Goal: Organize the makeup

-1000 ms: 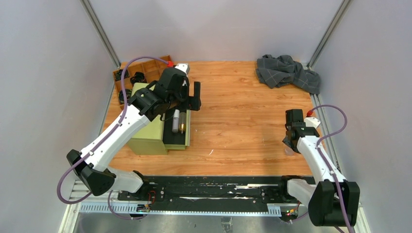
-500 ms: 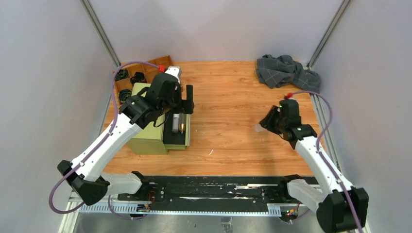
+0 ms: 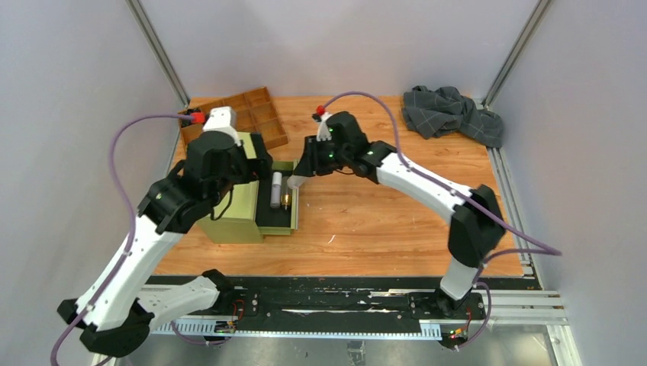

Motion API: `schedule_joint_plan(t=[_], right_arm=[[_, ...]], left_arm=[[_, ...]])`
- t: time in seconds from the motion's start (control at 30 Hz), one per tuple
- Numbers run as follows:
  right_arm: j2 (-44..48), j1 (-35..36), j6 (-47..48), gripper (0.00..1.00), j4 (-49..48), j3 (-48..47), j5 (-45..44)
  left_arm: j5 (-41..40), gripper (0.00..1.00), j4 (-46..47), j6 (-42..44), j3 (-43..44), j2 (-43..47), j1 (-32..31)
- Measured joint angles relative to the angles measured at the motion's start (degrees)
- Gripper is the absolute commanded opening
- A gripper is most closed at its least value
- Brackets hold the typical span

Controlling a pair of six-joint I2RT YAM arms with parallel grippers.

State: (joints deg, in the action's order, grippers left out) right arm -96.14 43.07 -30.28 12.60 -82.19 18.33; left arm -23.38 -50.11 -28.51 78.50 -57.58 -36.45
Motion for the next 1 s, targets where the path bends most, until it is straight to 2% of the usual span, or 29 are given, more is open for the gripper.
schedule_joint_plan(t=[0.23, 0.43, 0.47, 0.5, 0.53, 0.57, 0.6, 0.67, 0.83, 1.0], right_arm=[[-14.0, 3.2, -1.3, 0.01, 1.0, -8.3, 5.1], [-22.8, 4.9, -1.6, 0.01, 5.8, -17.6, 7.6], [-24.5, 5.2, -1.6, 0.04, 6.6, -19.7, 8.3], [-26.2, 5.4, -1.7, 0.13, 7.3, -21.9, 8.9], [-27.6, 5.6, -1.9, 0.25, 7.9, -23.5, 9.4], [-29.0, 5.7, -2.2, 0.48, 8.8, -25.3, 10.0], [-30.2, 5.8, -2.6, 0.66, 9.3, -26.5, 10.4], [-33.0, 5.8, -3.8, 0.83, 10.8, -29.9, 10.9], [-37.2, 5.2, -5.8, 0.86, 13.6, -34.5, 11.1], [-35.9, 3.8, -6.4, 0.79, 12.5, -32.9, 10.9]], left_arm=[[-8.0, 0.98, -0.9, -2.3, -0.5, 7.9, 0.0], [-12.1, 0.98, -2.3, -2.8, -0.5, 10.2, 0.0], [-12.5, 0.98, -2.5, -2.8, -0.5, 10.2, 0.0], [-12.9, 0.98, -2.7, -2.8, -0.5, 10.2, 0.0], [-13.2, 0.98, -2.8, -2.9, -0.5, 10.2, 0.0], [-13.4, 0.98, -2.8, -2.9, -0.5, 10.2, 0.0], [-13.7, 0.98, -2.9, -3.0, -0.5, 10.3, 0.0], [-14.1, 0.98, -3.1, -3.1, -0.5, 10.4, 0.0], [-14.4, 0.98, -3.7, -3.3, -0.5, 11.2, 0.0], [-14.9, 0.98, -4.2, -3.4, -0.6, 12.3, 0.0]])
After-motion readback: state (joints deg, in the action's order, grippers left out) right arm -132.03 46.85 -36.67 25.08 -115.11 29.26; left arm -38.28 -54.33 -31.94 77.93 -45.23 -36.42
